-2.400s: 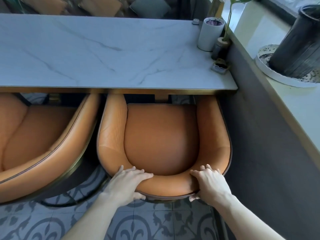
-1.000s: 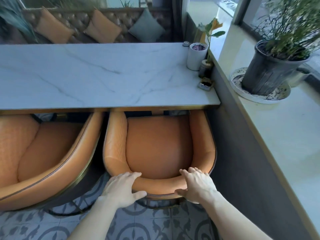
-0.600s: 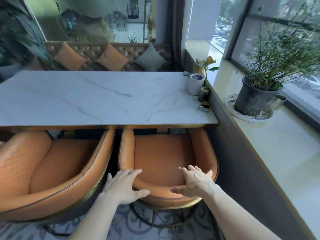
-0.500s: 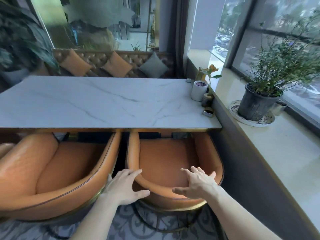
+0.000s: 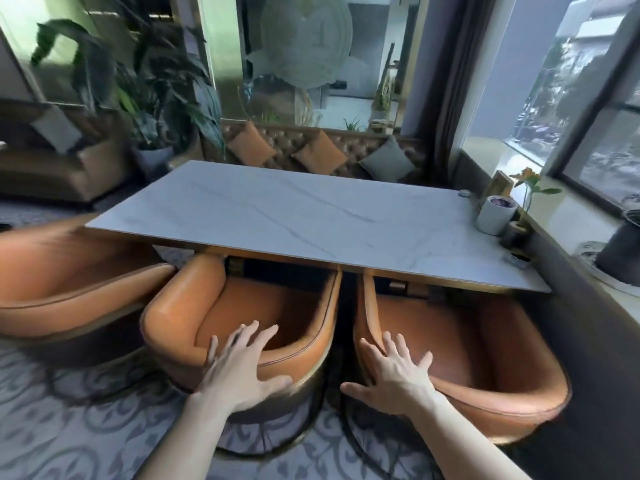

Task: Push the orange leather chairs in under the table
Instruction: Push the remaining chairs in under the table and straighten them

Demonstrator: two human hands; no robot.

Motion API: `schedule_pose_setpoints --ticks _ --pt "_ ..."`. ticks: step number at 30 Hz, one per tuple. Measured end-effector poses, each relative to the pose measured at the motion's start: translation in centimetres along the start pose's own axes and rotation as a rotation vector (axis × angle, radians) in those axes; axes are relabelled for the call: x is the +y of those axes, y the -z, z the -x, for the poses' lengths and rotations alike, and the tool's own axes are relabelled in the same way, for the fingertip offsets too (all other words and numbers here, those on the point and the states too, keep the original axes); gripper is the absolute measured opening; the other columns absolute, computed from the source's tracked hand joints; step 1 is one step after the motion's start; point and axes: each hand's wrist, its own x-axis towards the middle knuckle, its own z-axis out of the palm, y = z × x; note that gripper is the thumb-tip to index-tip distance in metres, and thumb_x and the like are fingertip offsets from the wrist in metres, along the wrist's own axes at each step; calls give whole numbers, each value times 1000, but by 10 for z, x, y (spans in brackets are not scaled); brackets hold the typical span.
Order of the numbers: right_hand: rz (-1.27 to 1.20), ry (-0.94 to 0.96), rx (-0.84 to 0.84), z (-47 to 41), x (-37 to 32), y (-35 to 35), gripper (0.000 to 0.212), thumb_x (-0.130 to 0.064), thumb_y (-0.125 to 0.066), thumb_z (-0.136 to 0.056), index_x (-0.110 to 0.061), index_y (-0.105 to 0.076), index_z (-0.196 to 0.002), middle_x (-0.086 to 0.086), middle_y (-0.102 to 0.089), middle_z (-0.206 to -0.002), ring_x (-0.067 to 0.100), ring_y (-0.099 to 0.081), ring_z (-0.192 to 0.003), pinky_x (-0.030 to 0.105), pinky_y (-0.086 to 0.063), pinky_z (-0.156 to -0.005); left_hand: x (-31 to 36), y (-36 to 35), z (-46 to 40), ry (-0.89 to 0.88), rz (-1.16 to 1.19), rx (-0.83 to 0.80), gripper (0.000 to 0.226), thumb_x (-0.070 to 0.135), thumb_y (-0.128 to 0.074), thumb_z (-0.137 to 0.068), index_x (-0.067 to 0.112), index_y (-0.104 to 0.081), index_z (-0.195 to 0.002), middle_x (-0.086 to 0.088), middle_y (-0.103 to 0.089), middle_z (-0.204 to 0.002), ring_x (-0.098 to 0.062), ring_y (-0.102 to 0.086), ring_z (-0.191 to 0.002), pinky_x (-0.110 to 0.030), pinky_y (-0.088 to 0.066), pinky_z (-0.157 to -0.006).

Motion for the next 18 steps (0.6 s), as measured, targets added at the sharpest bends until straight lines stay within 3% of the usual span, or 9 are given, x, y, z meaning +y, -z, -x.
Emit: schedule_pose_setpoints --ticks 2,6,18 --pt "15 39 8 -14 -33 -5 121 -104 -32 -64 -40 -6 -163 9 3 -175 34 9 -160 82 -2 -115 -33 4 3 25 16 11 98 81 -56 -75 48 -8 -154 8 -5 -167 -19 -5 -153 -54 -3 -122" --pt "27 116 -20 -47 -93 -15 105 -88 -51 -80 -40 -7 -163 11 2 -174 34 8 -160 81 -2 -115 -95 6 -3 66 15 -10 98 80 -56 -75 49 -5 -154 7 -4 -167 -21 -8 -152 -54 -4 -122" --pt "-57 135 -101 -167 -222 -82 108 -81 -63 -79 -35 -14 -163 10 -8 -172 32 1 -160 71 -16 -118 -255 4 -76 46 12 -183 94 72 -59 -82 49 -3 -154 8 -9 -166 -20 -16 -150 -46 -10 -123"
